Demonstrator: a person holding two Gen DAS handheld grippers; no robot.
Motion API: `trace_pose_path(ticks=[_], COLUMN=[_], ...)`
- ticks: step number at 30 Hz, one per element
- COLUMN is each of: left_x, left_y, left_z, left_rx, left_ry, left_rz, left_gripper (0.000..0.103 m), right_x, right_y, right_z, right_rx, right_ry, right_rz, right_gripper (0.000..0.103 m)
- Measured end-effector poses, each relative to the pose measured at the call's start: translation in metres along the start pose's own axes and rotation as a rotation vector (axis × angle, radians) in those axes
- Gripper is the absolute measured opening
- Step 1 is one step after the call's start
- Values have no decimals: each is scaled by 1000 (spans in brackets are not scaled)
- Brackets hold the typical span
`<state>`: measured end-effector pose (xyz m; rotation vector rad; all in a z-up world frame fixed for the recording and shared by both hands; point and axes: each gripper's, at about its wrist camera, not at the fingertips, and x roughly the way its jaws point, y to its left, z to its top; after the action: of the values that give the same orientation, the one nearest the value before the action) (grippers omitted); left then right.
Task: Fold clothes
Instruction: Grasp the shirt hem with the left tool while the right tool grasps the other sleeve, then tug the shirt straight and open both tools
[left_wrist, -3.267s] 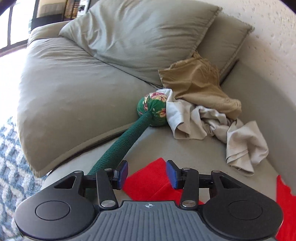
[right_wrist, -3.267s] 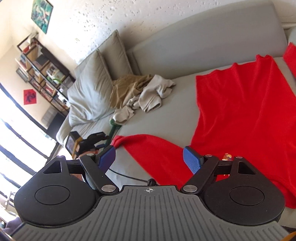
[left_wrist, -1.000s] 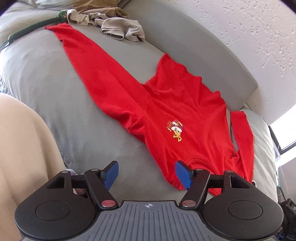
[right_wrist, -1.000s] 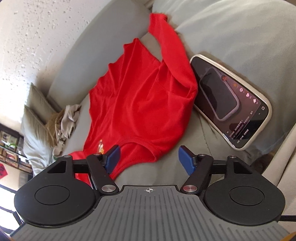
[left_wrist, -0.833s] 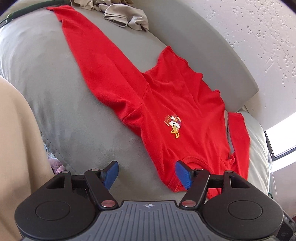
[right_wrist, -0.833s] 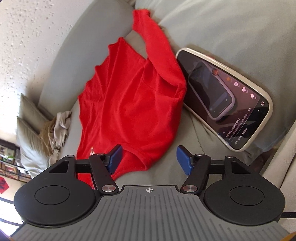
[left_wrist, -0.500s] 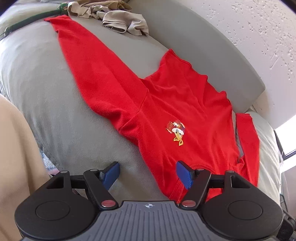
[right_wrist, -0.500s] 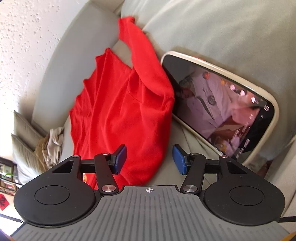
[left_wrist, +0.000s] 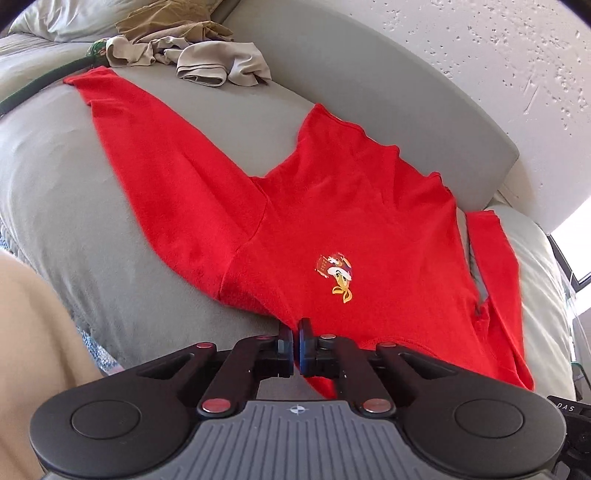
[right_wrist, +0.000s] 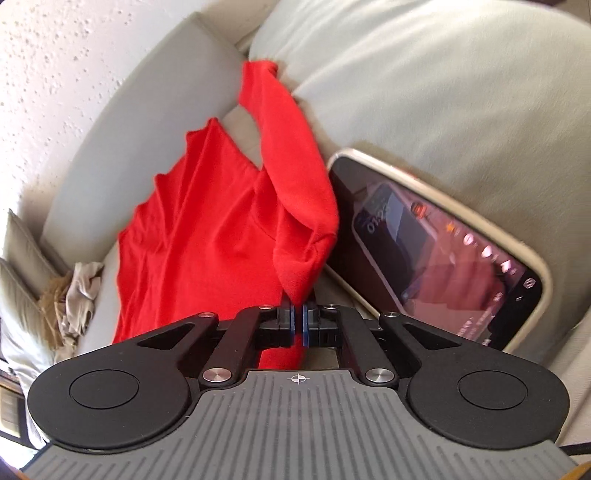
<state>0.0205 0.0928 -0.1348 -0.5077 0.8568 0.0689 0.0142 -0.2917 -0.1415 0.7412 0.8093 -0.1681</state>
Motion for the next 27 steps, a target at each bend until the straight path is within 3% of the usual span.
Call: trace_pose_path(ticks=[3,8,9,10,12,13,14,19,23,26,27], left_x=[-7,11,10,6,-3,-8,-13,-25,-6,26,27], left_y=[4,6,5,2,-2,-3,-3,-27,-69,-79,-76], left_z=[-4,-10,-10,-10,-10,-11,-11,-16,-24,-33,-37], left_rx=[20,61,73,93,119,127,135,213,423,541,555], left_ry=[21,60,62,69,66,61,56,-10,-122,3,36], left_rz=[20,41,43,52,75,83,90,39,-42,39,37], left_gripper=[1,4,7,19,31,32,32,32,33,30,26], right_x=[-19,-1,3,1,-6,-12,-19,-56,-34,-7,-1], right_y=[2,-2,-3,-5,-7,-7,-7,7,40,56,55], right_z=[4,-2,-3,-6,-11,-13,-14,-26,-35,-42,-45], right_rx=[-28,-66,-60,-61,-64,-79,-88,-244,-421,-512,-516], right_ry=[14,120,153,163,177,176,169,50,20,41,96], right_rz=[-13,-51,-46,-43,-38,-42,-45,64,100,26,-19], right_gripper=[3,5,8,10,21,35,41,41,38,37,37])
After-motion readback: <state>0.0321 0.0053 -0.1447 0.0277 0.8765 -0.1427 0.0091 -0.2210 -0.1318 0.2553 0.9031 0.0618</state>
